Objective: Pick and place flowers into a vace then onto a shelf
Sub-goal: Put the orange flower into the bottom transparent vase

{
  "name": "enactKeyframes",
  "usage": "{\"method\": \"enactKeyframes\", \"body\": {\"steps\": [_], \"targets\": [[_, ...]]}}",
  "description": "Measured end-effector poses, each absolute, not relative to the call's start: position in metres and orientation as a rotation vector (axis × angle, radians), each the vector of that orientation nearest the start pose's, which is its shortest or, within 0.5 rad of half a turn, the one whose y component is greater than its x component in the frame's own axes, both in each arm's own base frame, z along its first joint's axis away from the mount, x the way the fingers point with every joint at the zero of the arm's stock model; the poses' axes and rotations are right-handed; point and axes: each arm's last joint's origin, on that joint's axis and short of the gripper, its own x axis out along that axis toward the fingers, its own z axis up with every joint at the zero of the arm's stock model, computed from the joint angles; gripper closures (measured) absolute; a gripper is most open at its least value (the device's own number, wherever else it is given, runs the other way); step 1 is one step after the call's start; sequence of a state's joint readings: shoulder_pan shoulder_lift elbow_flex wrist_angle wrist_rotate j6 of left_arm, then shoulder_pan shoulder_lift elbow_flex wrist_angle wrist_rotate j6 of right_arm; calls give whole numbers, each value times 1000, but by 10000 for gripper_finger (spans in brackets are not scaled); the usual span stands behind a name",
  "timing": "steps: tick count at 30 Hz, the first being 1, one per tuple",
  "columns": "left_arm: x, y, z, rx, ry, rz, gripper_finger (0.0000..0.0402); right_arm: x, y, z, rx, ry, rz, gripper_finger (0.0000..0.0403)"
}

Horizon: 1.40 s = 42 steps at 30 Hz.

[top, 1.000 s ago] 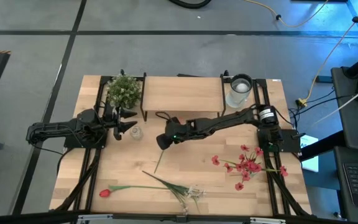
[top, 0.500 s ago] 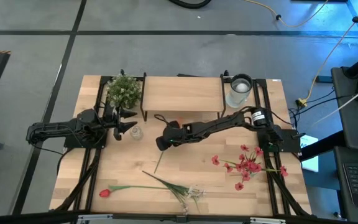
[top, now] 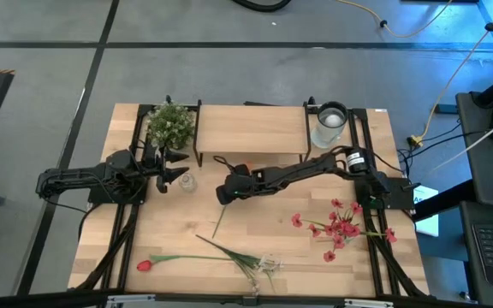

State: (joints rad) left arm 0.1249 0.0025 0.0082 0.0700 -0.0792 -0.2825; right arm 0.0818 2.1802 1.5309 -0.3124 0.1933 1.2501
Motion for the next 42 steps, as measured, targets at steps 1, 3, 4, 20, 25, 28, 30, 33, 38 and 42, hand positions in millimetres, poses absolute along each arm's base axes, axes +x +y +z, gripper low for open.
{"method": "enactKeyframes", "body": {"steps": [1, 3, 4, 20, 25, 28, 30, 33, 38, 42], "targets": [[96, 14, 173, -279, -105, 192, 166, 458, 32, 139, 1022, 740, -671, 244], [96, 14, 173, -273, -104, 192, 166, 457, 30, 133, 1016, 759, -688, 244], [96, 14, 173, -272, -102, 193, 166, 459, 29, 129, 1020, 756, -689, 244], [96, 15, 170, -273, -76, 203, 166, 454, 26, 111, 981, 868, -738, 300], [96, 15, 170, -273, -76, 203, 166, 466, 27, 115, 949, 766, -594, 336], [96, 15, 170, -273, -75, 202, 166, 472, 27, 116, 959, 711, -536, 349], [96, 14, 170, -273, -76, 201, 166, 473, 27, 116, 966, 706, -521, 354], [96, 14, 170, -274, -72, 196, 166, 474, 28, 117, 973, 705, -506, 359], [96, 14, 168, -275, -57, 197, 166, 481, 31, 125, 910, 622, -432, 362], [96, 14, 169, -274, -58, 196, 166, 487, 33, 136, 784, 494, -410, 362]]}}
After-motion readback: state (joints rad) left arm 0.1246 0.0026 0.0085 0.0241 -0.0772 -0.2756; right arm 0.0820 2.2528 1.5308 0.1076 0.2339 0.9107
